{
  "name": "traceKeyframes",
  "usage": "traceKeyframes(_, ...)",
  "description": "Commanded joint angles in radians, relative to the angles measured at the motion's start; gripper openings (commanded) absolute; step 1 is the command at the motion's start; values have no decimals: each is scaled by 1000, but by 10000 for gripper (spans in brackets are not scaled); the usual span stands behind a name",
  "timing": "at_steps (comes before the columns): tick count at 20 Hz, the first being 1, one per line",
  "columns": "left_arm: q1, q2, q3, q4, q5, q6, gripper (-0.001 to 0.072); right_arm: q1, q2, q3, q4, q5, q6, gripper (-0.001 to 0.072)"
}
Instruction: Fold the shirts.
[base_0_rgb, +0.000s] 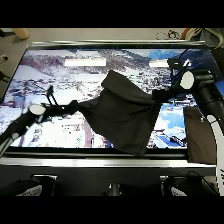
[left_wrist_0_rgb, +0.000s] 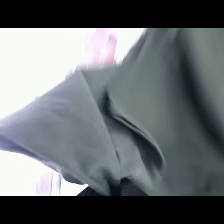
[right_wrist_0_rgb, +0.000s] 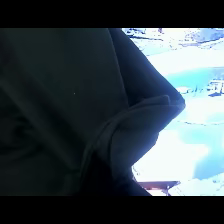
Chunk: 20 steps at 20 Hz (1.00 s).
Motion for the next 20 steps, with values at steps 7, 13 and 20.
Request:
traceKeyframes(7,207,-350,533,68,-224,-14,116,402,127,-534,447,-507,285,114)
traceKeyframes(13,315,-298,674,331,-724,-40,518,8,190,-287,439,-23,-35,694)
traceKeyframes(20,237,13,41,429,-723,-49,717,-395,-26,-310,351,4,-195,665)
